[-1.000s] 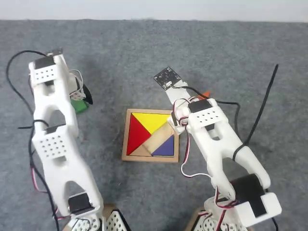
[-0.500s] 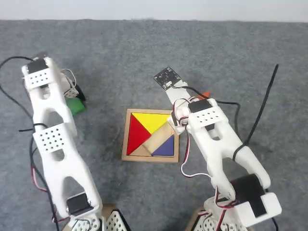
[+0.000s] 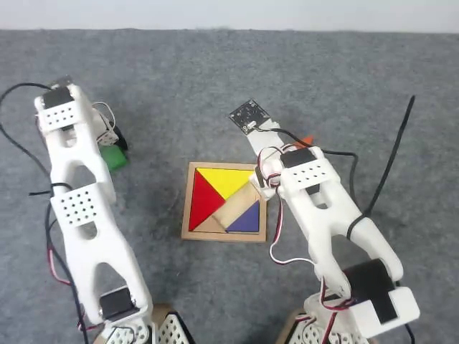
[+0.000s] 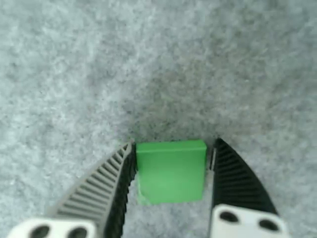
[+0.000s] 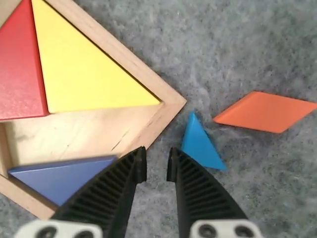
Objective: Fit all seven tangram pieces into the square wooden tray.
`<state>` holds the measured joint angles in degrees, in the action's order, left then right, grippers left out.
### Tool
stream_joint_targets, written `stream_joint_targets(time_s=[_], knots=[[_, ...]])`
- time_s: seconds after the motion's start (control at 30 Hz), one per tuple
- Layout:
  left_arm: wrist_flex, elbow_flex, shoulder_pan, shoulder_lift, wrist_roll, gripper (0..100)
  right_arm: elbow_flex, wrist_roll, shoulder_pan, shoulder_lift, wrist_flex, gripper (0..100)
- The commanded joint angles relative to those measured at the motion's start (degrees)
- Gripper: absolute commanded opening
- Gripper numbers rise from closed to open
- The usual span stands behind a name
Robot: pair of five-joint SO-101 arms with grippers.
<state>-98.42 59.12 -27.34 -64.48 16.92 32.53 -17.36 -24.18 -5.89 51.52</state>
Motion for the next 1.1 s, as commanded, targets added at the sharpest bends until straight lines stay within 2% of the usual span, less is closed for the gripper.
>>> stream_joint_targets(time_s=[0.0, 0.33, 0.57, 0.67, 0.77, 0.93, 1.07], knots=[[-2.29, -0.48, 0.62, 0.53, 0.44, 18, -0.44, 0.26, 0.13, -1.19, -1.01, 9.4], [-2.37, -0.57, 1.05, 0.53, 0.18, 5, -0.44, 0.26, 0.13, -1.19, -1.01, 9.4], [-2.46, -0.57, 1.14, 0.62, 0.09, 5, -0.44, 0.26, 0.22, -1.19, -1.01, 9.4], [-2.55, -2.42, 0.7, 1.93, -2.99, 12, -0.44, 0.26, 0.84, -1.19, -1.1, 9.4], [-2.37, -10.77, 0.62, 6.77, -4.04, 23, -0.53, 0.26, 1.63, -1.19, -1.89, 9.4], [-2.2, -21.32, 0.7, 15.82, -5.8, 24, -0.53, 0.26, 1.54, -1.19, -1.98, 9.4], [0.7, -26.77, 0.7, 17.14, -5.8, 24, -0.44, 0.26, 1.54, -1.19, -1.98, 9.4]])
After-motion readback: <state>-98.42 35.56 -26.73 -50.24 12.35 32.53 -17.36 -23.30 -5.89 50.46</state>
